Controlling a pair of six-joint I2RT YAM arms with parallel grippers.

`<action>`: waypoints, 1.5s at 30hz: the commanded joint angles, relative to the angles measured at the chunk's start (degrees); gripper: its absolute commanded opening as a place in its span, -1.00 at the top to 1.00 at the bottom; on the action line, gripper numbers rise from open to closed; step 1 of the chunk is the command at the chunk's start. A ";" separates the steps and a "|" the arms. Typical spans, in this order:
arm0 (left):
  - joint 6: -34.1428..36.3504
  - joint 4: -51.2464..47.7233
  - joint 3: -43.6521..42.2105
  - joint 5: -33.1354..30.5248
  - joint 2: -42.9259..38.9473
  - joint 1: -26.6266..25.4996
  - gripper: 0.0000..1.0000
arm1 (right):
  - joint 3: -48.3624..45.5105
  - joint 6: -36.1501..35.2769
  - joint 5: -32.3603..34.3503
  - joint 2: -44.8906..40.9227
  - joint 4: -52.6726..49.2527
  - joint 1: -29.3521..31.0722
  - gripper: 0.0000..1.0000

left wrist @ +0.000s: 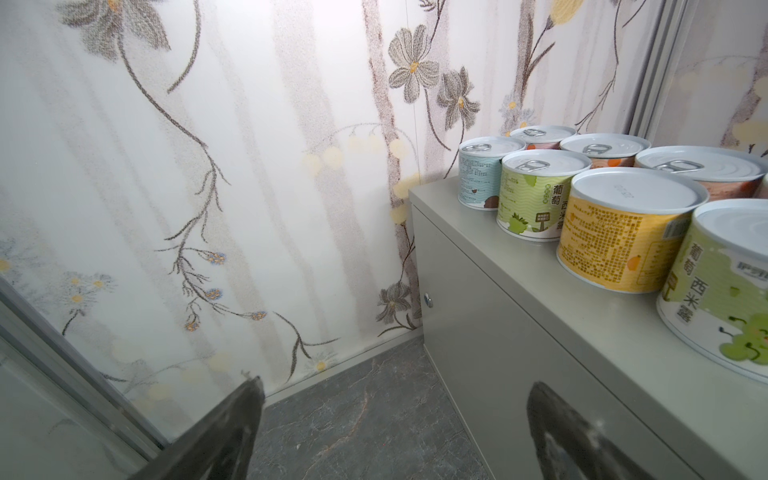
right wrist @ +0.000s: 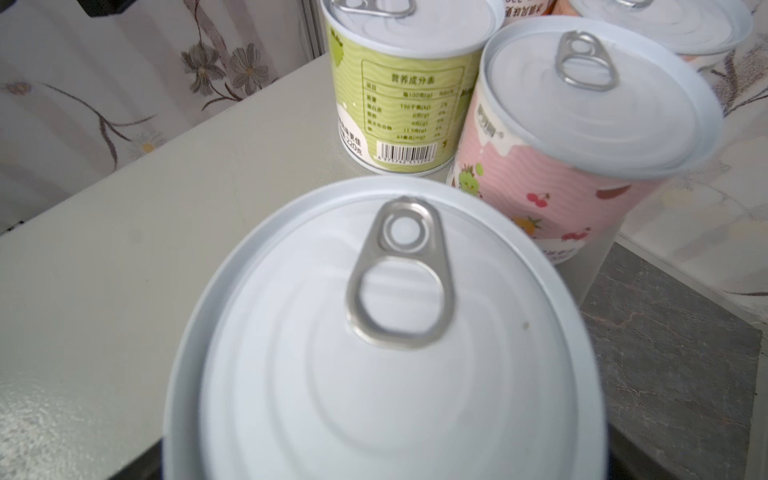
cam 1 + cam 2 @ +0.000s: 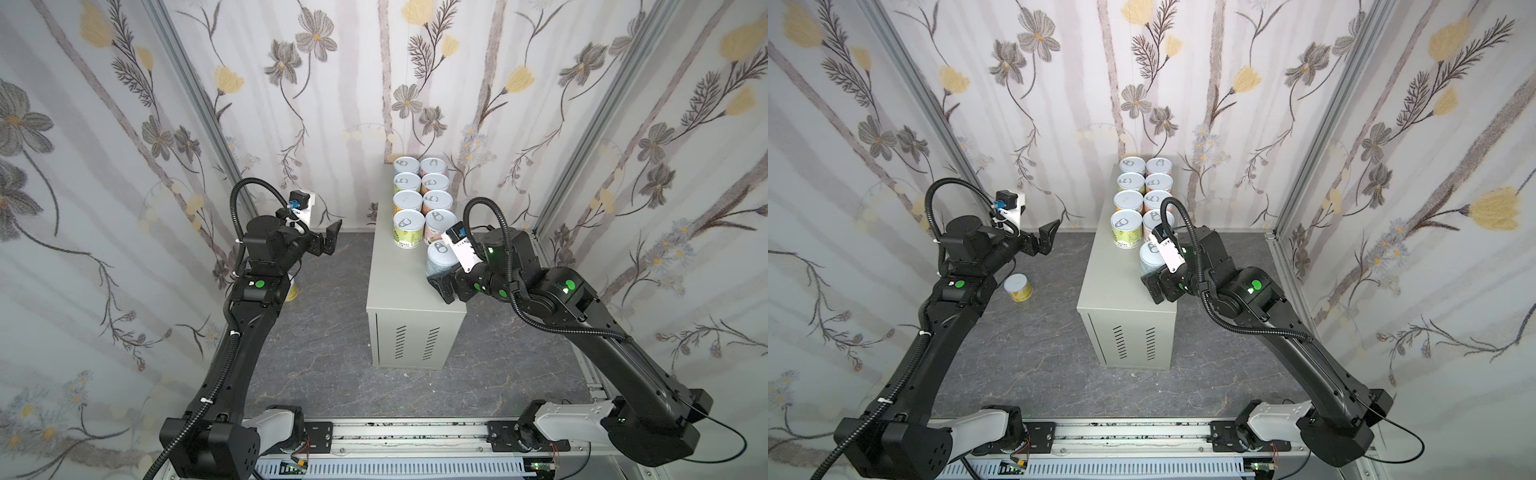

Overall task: Place and organize the canned foods onto the counter
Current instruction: 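Set the pale blue can down in front of the pink can, release, then push the pale blue can toward the group with the right gripper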

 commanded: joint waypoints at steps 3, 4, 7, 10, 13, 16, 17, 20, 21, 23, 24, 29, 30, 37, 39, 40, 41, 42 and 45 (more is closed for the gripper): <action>0.37 2.89 0.06 0.53 -0.02 0.02 -1.00 | -11.88 2.81 0.71 -8.71 12.47 0.15 -0.99; 0.28 3.16 0.14 0.58 0.11 0.02 -1.00 | -14.85 3.67 0.34 -10.66 15.80 0.24 -0.99; 0.72 2.68 0.79 0.30 0.73 0.02 -1.00 | -23.87 6.37 1.44 -16.62 25.33 1.45 -0.99; 3.00 1.02 1.57 -1.09 1.34 0.02 -1.00 | -28.96 8.08 5.56 -20.36 29.89 3.39 -0.99; 4.60 -0.20 2.17 -0.98 1.98 0.10 -1.00 | -32.84 8.60 10.23 -22.53 33.84 7.47 -0.99; 5.19 0.14 4.33 -0.13 2.65 0.11 -1.00 | -35.98 8.36 14.35 -23.36 38.07 10.72 -0.99; 5.13 0.06 4.73 -0.02 2.79 0.17 -1.00 | -36.61 8.22 15.84 -23.39 38.92 11.69 -0.99; 4.85 -0.13 5.77 0.66 4.23 0.13 -1.00 | -37.67 7.46 21.25 -23.43 41.00 14.88 -0.99; 4.76 -0.12 5.94 0.88 4.43 0.11 -1.00 | -37.68 7.05 23.42 -23.47 41.24 15.74 -0.99; 4.58 -0.06 6.08 1.04 4.66 0.17 -1.00 | -37.47 5.95 26.67 -23.48 41.27 16.90 -0.99; 4.49 -0.04 6.05 1.15 4.71 0.18 -1.00 | -37.12 5.44 27.89 -23.26 40.84 17.25 -0.99; 4.02 0.42 5.44 1.31 4.40 0.20 -1.00 | -35.10 2.95 29.27 -21.74 39.85 17.52 -0.99; 3.88 0.72 5.19 1.45 4.29 0.20 -1.00 | -34.80 2.70 29.53 -21.56 40.00 17.55 -0.99; 3.35 1.02 4.81 2.22 4.94 0.19 -1.00 | -34.21 1.14 29.81 -21.21 41.50 17.56 -0.99; 3.18 1.26 4.65 2.32 5.15 0.19 -1.00 | -34.00 0.83 29.74 -20.89 41.82 17.53 -0.99; 3.16 1.35 4.63 2.36 5.23 0.15 -1.00 | -33.86 0.82 29.68 -20.69 42.01 17.56 -0.98; 3.04 1.45 4.55 2.42 5.38 0.19 -1.00 | -33.73 0.71 29.35 -20.47 42.21 17.45 -0.98; 2.92 1.63 4.37 2.42 5.43 0.20 -1.00 | -33.43 0.53 29.14 -20.16 42.35 17.43 -0.98; 2.43 2.05 3.78 2.59 5.43 0.13 -1.00 | -31.87 -0.07 28.60 -19.11 42.00 17.18 -0.97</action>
